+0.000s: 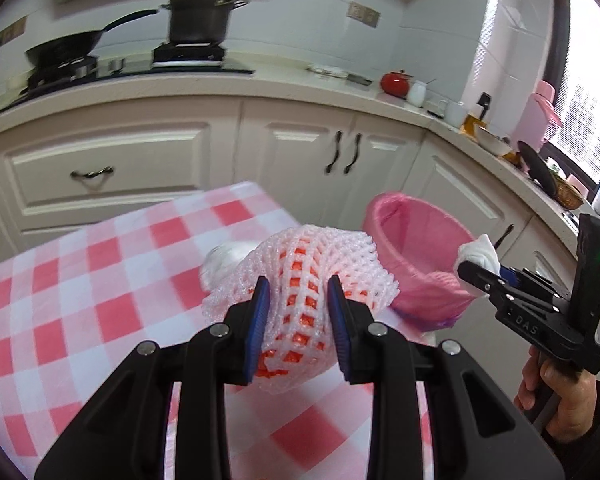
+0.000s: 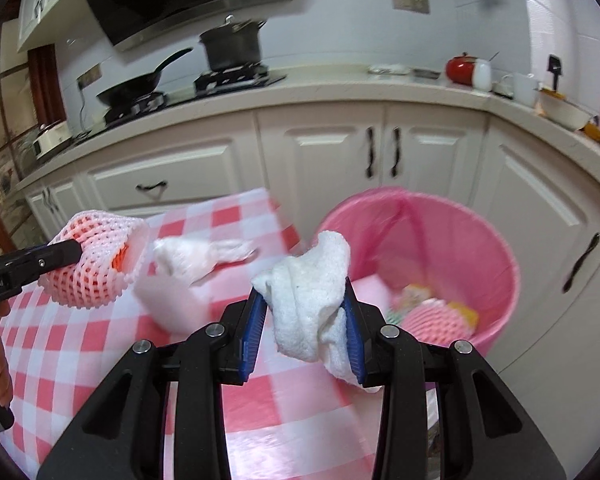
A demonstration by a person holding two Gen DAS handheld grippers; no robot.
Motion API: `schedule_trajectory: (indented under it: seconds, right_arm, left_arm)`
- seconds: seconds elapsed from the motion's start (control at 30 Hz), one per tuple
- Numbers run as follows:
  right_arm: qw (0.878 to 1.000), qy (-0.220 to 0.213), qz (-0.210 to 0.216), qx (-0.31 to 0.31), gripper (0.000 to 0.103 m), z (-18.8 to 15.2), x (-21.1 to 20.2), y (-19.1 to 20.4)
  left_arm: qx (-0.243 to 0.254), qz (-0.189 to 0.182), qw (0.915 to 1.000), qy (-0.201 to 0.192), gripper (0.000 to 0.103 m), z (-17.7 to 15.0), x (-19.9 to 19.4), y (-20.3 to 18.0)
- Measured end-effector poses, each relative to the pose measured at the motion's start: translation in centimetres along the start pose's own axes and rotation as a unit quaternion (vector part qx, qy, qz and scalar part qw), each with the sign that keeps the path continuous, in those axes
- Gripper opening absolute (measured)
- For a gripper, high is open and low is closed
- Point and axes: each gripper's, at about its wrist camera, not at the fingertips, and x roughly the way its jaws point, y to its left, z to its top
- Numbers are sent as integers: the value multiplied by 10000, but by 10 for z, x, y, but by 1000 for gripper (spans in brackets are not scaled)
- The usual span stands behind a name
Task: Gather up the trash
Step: 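Carry the foam net and white tissue over the pink bin and open both tools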
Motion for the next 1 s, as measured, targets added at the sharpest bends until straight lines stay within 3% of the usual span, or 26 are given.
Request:
schedule_trajectory:
  seconds: [0.53, 1.0]
  right_arm:
    - [9988, -230, -360, 251, 36, 36, 10, -83]
    - [9976, -335, -512, 327, 36, 53, 21, -113]
  left_arm:
    - [589, -452, 9972, 16, 31, 56, 67, -97]
    - [732, -531, 9958, 128, 35, 82, 118, -139]
